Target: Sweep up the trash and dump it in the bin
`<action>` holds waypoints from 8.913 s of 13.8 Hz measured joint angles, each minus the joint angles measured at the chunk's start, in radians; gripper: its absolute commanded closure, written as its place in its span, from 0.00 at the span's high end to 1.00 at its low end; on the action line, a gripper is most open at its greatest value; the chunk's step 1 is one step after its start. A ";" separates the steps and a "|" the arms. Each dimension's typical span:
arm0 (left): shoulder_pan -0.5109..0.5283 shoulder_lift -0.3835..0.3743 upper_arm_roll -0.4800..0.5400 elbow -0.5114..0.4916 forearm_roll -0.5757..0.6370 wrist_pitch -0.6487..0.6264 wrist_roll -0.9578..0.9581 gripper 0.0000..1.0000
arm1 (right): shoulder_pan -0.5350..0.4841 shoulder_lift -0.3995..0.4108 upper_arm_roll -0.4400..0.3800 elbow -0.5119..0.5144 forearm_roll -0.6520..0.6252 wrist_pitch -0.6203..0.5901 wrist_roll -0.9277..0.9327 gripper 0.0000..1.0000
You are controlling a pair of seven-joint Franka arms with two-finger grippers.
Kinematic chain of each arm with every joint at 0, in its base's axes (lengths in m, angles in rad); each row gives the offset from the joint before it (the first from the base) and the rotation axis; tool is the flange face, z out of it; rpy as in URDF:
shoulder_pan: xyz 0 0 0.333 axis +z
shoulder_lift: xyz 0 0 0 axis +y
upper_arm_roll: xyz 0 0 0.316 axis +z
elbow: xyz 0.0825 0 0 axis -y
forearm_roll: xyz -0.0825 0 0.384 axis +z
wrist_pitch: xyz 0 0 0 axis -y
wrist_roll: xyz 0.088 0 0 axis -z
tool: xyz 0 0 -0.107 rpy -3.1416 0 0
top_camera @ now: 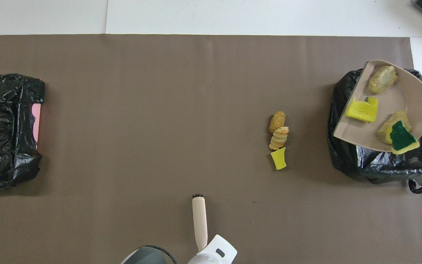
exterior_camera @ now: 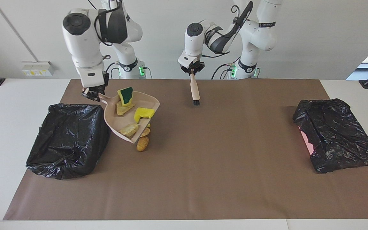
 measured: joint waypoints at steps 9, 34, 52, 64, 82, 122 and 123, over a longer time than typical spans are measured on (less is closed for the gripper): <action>0.005 0.008 0.008 -0.008 -0.035 0.052 0.049 0.09 | 0.012 0.102 0.018 -0.002 -0.482 0.155 -0.225 0.00; 0.608 0.059 0.036 0.628 0.236 -0.316 0.781 1.00 | 0.344 0.000 0.052 0.013 -0.415 -0.148 0.420 0.00; 0.976 0.161 0.040 1.052 0.243 -0.700 1.138 1.00 | 0.808 0.503 0.067 0.237 0.265 0.277 1.982 0.00; 0.976 0.150 0.031 1.064 0.244 -0.778 1.104 1.00 | 0.845 0.514 0.066 0.177 0.310 0.317 1.986 1.00; 1.000 0.147 0.033 1.064 0.245 -0.778 1.098 1.00 | 1.107 -0.138 0.096 -0.592 0.527 0.374 2.049 1.00; 0.473 0.461 -0.011 0.522 0.189 0.229 0.675 0.44 | 0.432 0.009 0.088 -0.484 0.074 0.180 1.469 0.00; 0.474 0.461 -0.008 0.522 0.189 0.231 0.669 0.25 | 0.435 0.013 0.089 -0.484 0.098 0.190 1.457 0.00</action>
